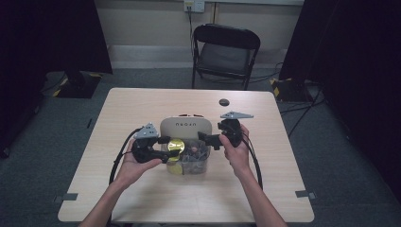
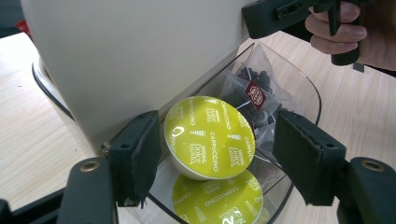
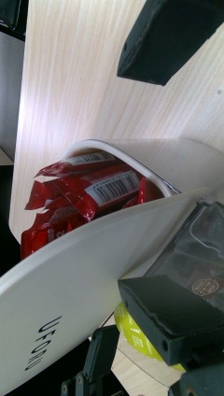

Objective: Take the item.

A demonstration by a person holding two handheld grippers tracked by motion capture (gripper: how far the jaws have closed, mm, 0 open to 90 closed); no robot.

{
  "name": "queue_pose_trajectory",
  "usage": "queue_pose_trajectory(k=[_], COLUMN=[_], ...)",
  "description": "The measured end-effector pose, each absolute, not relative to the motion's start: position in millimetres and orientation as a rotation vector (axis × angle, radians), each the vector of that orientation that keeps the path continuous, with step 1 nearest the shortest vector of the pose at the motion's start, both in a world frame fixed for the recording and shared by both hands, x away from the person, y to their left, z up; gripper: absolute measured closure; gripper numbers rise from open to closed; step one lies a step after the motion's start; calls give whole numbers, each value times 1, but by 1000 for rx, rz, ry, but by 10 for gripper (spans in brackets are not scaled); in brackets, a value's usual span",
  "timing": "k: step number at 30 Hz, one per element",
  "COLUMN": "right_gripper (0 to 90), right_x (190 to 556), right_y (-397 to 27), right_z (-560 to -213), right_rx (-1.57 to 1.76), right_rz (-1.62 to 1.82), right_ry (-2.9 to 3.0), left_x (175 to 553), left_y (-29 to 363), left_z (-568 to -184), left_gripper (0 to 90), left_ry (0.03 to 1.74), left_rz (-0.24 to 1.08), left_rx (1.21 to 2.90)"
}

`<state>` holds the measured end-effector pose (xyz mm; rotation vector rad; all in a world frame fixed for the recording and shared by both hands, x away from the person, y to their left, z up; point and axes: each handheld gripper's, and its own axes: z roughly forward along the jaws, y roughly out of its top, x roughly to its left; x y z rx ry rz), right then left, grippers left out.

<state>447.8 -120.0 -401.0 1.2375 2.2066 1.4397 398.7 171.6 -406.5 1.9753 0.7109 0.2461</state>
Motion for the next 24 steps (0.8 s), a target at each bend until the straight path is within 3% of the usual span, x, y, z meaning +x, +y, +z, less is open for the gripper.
queue_pose_trajectory(k=[20, 24], right_gripper=[11, 11], right_x=[448, 448], right_y=[-120, -120], right_z=[-402, -402], right_rx=[1241, 1240], right_rz=[1441, 1442], right_ry=[2207, 2209], left_x=[403, 402], left_y=[166, 162], left_z=[-416, -418], left_gripper=[369, 321], left_ry=[689, 687], left_rz=[179, 169], left_rx=[1988, 2011])
